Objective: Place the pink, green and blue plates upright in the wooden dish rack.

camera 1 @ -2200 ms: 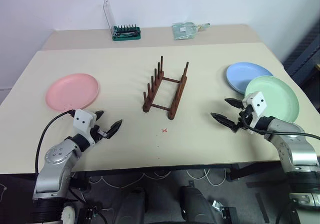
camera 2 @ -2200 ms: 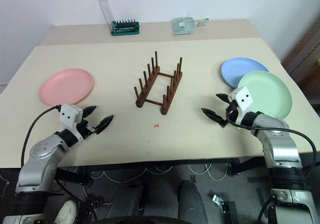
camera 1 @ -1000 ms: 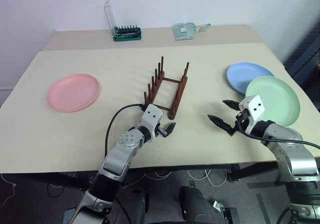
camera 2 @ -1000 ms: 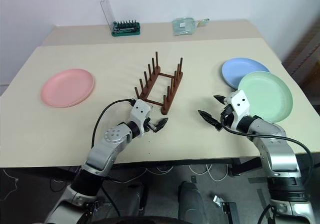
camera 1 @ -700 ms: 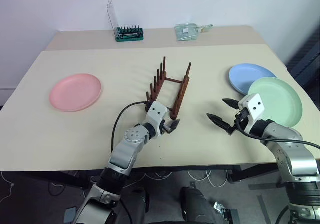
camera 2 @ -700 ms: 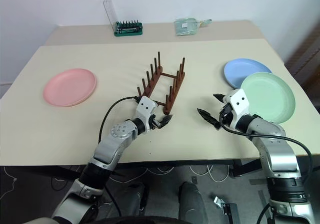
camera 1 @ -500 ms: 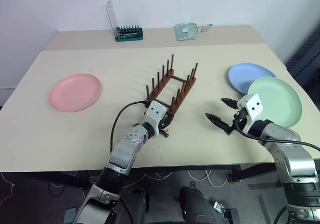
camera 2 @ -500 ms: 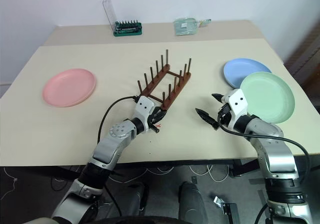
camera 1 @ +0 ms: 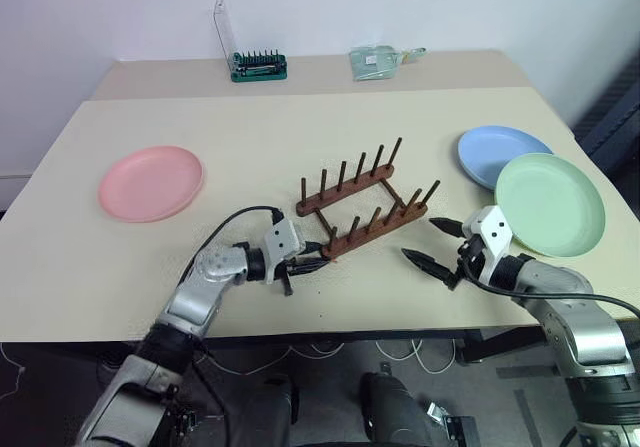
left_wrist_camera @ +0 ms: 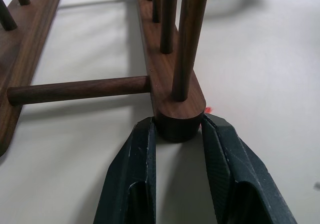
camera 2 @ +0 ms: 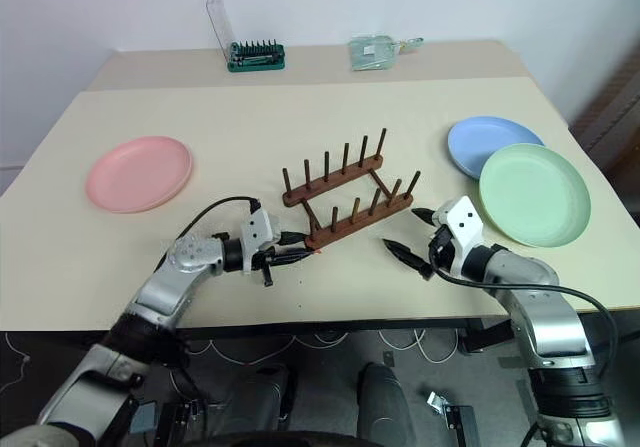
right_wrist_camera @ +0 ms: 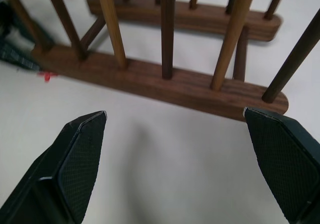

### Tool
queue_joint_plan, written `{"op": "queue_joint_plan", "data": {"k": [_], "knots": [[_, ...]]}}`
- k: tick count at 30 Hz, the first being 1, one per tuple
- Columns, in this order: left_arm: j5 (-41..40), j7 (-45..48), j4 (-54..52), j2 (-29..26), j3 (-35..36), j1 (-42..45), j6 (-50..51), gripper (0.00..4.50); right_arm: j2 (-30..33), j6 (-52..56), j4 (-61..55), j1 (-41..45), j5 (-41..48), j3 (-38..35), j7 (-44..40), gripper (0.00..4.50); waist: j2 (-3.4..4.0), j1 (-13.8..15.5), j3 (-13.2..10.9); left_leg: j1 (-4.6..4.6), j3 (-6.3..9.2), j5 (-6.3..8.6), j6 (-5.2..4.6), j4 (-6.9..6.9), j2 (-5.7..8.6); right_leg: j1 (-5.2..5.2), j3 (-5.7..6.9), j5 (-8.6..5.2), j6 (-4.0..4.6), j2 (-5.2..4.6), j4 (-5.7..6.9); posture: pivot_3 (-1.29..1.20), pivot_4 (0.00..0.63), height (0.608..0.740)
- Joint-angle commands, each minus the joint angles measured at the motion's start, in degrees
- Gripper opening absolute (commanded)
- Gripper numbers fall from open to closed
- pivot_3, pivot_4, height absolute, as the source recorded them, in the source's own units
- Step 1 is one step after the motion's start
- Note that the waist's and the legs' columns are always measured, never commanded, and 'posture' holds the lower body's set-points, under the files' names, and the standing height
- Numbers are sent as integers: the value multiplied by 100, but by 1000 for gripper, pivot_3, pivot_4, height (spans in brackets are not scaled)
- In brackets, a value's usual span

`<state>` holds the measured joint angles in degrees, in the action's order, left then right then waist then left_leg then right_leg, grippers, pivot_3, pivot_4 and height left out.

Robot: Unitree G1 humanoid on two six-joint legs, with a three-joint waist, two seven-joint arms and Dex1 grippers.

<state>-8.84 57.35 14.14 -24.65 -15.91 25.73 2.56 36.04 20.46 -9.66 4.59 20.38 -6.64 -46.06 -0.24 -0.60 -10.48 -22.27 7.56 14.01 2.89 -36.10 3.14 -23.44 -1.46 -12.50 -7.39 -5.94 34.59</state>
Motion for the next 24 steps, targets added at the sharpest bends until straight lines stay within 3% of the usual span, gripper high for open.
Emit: {"op": "queue_joint_plan", "data": {"k": [1,6,13,15,16,19,24], "knots": [[-253,552,384,9,191,317,-340,729,50,-47,-295,-76,28,-63,7,4500,0,-21,0,0,0,0,-1,0,0,0,0,0,-1,0,1,0,150,740],[-38,914,1026,27,124,603,-611,729,37,-66,-362,-141,-5,-67,83,4500,0,-23,0,2,0,1,-2,1,-1,-3,0,0,-2,0,6,0,150,740],[-38,766,726,-169,321,190,-287,4028,59,-48,-425,-151,-9,-96,157,4500,0,-37,0,2,0,1,-2,0,-1,-3,0,1,-2,0,7,0,150,740],[-17,757,427,-322,310,-76,-104,4028,73,-22,-424,-144,-19,-99,182,4500,0,-45,0,7,0,2,-4,2,-2,-3,-1,0,-2,0,15,0,150,740],[-113,793,142,-428,336,-280,136,4075,105,4,-396,-132,-37,-78,170,4246,0,-44,0,10,0,2,-4,2,-2,-3,-1,0,-1,0,22,0,150,740],[-487,764,-609,-578,520,-759,759,3123,188,151,-348,-127,17,-19,55,3256,4,-53,3,22,-1,5,-8,4,-2,-3,-5,-3,-2,-1,39,0,150,740],[-926,556,-1621,-559,609,-1282,1551,611,241,165,-207,-59,-211,145,67,703,4,-22,3,21,-1,5,-8,1,-2,-2,-5,-6,-3,-2,41,0,150,740]]}}
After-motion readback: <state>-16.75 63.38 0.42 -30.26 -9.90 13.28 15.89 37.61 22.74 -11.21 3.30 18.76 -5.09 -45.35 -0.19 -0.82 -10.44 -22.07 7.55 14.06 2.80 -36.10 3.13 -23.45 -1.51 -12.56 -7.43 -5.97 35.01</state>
